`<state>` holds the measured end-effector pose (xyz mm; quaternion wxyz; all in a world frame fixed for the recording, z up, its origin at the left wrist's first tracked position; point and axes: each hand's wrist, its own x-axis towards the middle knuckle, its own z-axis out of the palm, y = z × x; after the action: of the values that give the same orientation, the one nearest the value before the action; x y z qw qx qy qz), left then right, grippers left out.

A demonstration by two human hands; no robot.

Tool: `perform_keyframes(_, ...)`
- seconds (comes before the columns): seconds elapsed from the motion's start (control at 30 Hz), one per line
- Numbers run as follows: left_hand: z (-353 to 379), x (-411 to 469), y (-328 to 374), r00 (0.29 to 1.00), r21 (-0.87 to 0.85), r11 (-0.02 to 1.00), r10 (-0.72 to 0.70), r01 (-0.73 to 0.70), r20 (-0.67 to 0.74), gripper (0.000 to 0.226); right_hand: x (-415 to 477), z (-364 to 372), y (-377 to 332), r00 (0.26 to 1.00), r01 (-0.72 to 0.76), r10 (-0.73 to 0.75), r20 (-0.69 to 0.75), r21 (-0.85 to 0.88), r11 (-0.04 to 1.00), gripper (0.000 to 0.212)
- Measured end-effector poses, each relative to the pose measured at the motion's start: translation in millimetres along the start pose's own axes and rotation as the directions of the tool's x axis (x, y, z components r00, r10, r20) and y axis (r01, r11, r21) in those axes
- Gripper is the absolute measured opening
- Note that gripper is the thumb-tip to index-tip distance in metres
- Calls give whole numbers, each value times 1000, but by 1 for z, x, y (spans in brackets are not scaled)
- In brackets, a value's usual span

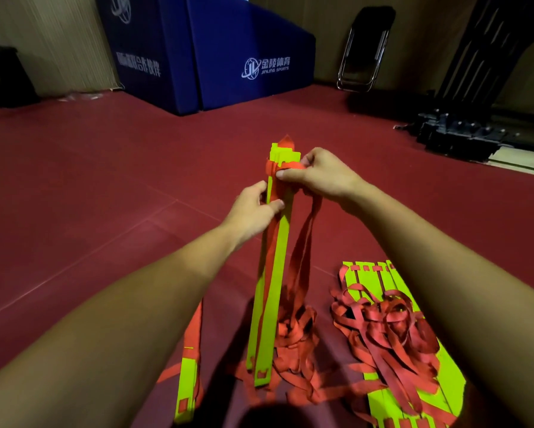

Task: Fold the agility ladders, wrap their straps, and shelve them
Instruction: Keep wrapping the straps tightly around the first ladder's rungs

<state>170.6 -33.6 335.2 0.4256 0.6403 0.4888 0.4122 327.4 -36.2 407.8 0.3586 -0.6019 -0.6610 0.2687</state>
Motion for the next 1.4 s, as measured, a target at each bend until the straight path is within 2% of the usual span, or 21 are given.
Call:
perform_keyframes(0.1, -2, 3, -4, 1000, 34, 999, 13, -12, -26, 28, -7, -12, -1, 995, -47, 27, 91, 224, 973, 28)
perform_keyframes(0.17, -5, 5, -7, 999, 98, 995, 30, -27, -35, 36, -13, -19, 0, 970, -126, 40, 239, 357, 926, 28)
perform_keyframes(0.23, -7, 3, -5, 998, 184, 983, 38, -30, -44, 30, -17, -23, 2, 928, -202, 37, 371, 418, 886, 27)
perform_keyframes(0.3, -8, 2, -5, 998, 250, 968, 51, -38, -46, 27, -18, -25, 5, 912, -247, 59, 405, 430, 869, 20)
perform_keyframes(0.4, -8, 1, -2, 998, 278, 960, 56, -44, -34, 31, -15, -26, 8, 904, -202, 80, 419, 255, 946, 15)
perform_keyframes(0.47, -8, 0, 0, 998, 301, 953, 53, -40, -35, 36, -15, -26, 6, 880, -131, 53, 472, 135, 982, 19)
perform_keyframes(0.53, -9, -1, 0, 998, 319, 947, 53, -38, -39, 38, -16, -24, 3, 888, -28, 1, 459, 51, 998, 21)
perform_keyframes(0.67, -12, 1, -3, 998, 303, 953, 20, -3, -56, 39, -13, -24, -5, 912, 202, -98, 398, -227, 953, 21)
perform_keyframes(0.73, -13, 1, -3, 998, 290, 957, 2, 16, -63, 38, -14, -22, -6, 922, 264, -132, 364, -340, 903, 38)
perform_keyframes(0.8, -13, 1, -4, 997, 269, 963, 2, 17, -71, 30, -17, -20, -4, 937, 283, -188, 295, -321, 904, 59)
perform_keyframes(0.87, -13, 2, -5, 997, 259, 966, 7, 14, -78, 25, -19, -19, -4, 919, 342, -260, 297, -272, 899, 64)
perform_keyframes(0.93, -12, 1, -5, 997, 272, 962, 1, 22, -82, 24, -20, -19, -4, 895, 400, -290, 340, -320, 859, 52)
perform_keyframes(1.03, -12, 0, -5, 997, 292, 956, -7, 30, -79, 24, -22, -19, -8, 888, 425, -259, 380, -461, 779, 31)
perform_keyframes(1.13, -11, -1, -6, 997, 303, 952, -15, 36, -72, 24, -23, -17, -7, 901, 420, -272, 337, -521, 743, 14)
perform_keyframes(1.2, -10, -1, -7, 998, 303, 952, -19, 36, -61, 20, -22, -16, -5, 913, 403, -300, 276, -506, 763, 9)
perform_keyframes(1.27, -10, -2, -7, 999, 289, 957, -22, 34, -44, 19, -19, -15, -1, 933, 353, -268, 240, -465, 812, 17)
perform_keyframes(1.33, -10, -3, -6, 1000, 281, 959, -19, 24, -20, 19, -17, -10, 2, 950, 238, -171, 261, -249, 939, 21)
perform_keyframes(1.4, -9, -6, -4, 1000, 272, 962, -25, 23, 3, 18, -19, -5, 4, 951, 57, -63, 303, 29, 998, 15)
